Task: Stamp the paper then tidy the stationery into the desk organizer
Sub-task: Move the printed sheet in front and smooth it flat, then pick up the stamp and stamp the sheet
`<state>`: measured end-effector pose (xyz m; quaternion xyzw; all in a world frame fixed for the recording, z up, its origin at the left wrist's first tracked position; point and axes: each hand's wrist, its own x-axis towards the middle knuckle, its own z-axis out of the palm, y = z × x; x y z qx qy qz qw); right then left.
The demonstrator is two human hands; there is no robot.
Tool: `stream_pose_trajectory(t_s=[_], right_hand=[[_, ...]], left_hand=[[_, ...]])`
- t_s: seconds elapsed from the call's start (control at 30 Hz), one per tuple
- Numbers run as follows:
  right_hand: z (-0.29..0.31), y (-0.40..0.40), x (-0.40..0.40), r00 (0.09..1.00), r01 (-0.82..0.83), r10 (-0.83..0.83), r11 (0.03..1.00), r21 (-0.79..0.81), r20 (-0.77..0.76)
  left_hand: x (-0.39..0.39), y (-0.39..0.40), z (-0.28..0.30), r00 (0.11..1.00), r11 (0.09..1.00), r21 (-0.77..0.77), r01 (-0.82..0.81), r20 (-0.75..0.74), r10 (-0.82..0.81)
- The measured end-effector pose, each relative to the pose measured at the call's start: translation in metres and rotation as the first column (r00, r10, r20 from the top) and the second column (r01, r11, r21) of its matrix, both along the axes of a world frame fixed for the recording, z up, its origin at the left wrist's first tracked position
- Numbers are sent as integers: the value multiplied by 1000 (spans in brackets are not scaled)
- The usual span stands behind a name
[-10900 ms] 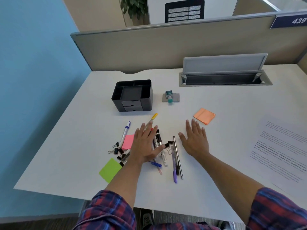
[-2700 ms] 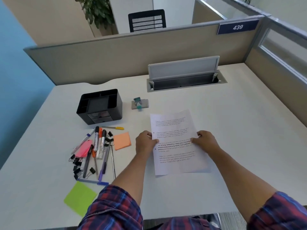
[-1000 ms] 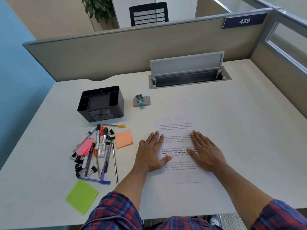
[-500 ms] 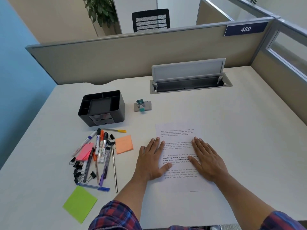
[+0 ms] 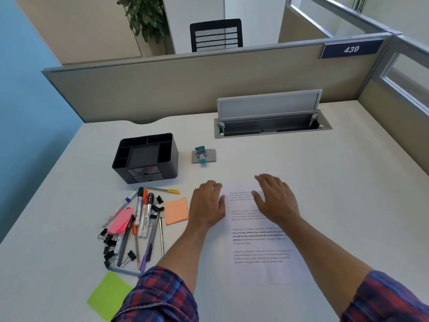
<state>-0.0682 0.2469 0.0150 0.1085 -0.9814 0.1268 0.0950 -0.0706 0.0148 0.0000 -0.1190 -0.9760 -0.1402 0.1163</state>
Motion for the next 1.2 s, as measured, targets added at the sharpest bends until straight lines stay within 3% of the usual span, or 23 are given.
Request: stream_pose_trajectory(t_s=[0.3, 0.57, 0.77, 1.0, 1.2], right_hand=[[21, -70, -61, 994, -26, 37, 994, -107, 102], [16, -133, -110, 984, -53, 73, 991, -125, 161], [6, -160, -139, 978, -99, 119, 988, -122, 172], [-2, -174, -159, 967, -141, 141, 990, -14, 213], [-2, -179, -167, 968, -109, 103, 994, 13, 228]], left_hand=[[-63, -33, 22, 945, 918, 234, -321, 139, 295], [-103, -49, 11, 877, 792, 395, -465, 328, 352], [-118, -50, -4, 870, 783, 412, -466, 376, 319], [-130, -50, -7, 892, 870, 299, -392, 354, 281], [-132, -54, -8, 885, 883, 267, -386, 378, 273]])
